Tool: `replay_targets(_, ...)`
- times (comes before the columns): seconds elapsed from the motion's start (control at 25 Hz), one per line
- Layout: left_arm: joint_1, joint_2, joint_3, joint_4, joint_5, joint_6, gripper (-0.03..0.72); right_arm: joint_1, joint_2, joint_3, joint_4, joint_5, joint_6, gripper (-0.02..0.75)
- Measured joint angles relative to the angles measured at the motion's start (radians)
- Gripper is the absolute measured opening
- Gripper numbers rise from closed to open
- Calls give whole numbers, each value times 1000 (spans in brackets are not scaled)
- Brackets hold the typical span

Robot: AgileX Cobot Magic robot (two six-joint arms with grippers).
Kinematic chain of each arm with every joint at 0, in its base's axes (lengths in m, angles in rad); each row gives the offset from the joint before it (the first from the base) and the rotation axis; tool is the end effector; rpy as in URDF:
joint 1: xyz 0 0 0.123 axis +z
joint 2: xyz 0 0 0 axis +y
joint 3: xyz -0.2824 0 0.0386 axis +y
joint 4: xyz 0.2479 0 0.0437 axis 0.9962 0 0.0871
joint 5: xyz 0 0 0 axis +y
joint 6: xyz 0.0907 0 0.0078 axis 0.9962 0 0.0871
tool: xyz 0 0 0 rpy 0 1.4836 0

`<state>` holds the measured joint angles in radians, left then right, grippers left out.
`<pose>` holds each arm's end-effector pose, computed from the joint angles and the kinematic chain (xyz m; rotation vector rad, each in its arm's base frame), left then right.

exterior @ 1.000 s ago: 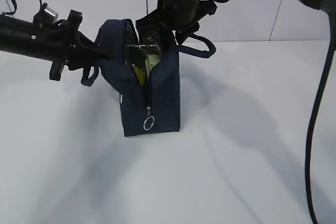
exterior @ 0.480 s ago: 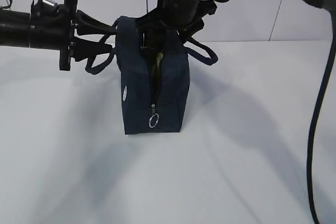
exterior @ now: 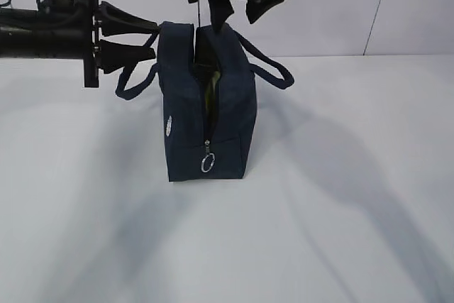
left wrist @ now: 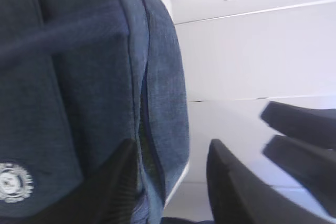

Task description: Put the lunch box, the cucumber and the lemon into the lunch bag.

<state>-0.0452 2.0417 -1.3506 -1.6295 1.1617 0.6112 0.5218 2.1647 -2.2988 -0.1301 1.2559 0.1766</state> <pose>0.4097 -0.1020 0.2164 -0.3344 2.2294 -1.8464 0.4183 0.2276 0.3343 -0.4533 2.5524 0.0793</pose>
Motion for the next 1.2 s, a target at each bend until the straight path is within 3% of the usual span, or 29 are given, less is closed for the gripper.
replay_targets(0.32,51,-14,-129,181,3,-2,300,0,-69,0,37,0,0,446)
replay_targets(0.64,47,-99,-259,620,32,-136,300,0,-129,0,116,2,-12,442)
replay_targets(0.96,18,-230,-266,1037,55,-288,246,0,-168,0,167,4,-79,442)
replay_targets(1.08,-2,-276,-266,1158,59,-345,241,6,-183,0,164,5,-88,442)
replay_targets(1.2,-22,-314,-266,1213,63,-366,239,33,-201,0,144,6,-90,442)
